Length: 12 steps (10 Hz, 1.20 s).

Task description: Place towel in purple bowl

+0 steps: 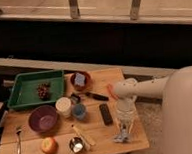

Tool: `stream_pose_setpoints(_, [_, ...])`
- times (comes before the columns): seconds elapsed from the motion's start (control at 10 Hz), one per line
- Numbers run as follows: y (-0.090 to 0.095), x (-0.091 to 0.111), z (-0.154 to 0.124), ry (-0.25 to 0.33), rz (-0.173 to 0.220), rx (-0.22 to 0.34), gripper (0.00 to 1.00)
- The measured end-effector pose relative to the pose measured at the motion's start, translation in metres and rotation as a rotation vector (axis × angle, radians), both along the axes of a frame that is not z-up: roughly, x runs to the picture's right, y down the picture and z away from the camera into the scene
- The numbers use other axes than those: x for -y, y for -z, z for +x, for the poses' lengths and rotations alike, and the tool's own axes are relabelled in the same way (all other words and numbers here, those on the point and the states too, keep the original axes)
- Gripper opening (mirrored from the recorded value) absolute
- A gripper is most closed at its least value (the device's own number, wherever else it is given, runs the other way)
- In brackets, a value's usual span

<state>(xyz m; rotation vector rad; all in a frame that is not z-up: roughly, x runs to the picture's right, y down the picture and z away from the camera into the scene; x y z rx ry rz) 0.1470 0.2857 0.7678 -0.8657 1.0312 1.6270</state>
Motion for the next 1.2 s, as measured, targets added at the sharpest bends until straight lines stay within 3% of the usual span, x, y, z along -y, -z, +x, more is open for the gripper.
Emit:
stream_pose_setpoints(0.2, [0.007,0.009,0.004,-0.006,0.030,-0.011,0.02])
stream_pose_setpoints(0.4, [0.017,0.031,0.010,-0.016,0.101,-0.036,0.00])
stream_pose_setpoints(0.6, [0.032,0.071,0.008,-0.026,0.223,-0.056,0.00])
stream_pose_setpoints(0.7, [0.039,0.096,-0.002,-0.027,0.296,-0.059,0.00])
stream_pose_setpoints(0.8, [0.042,0.112,-0.013,-0.025,0.343,-0.053,0.00])
stream_pose_setpoints(1.0, [0.047,0.154,-0.060,-0.011,0.456,-0.015,0.00])
stream_pose_setpoints(1.2, [0.048,0.181,-0.102,-0.004,0.520,0.042,0.00])
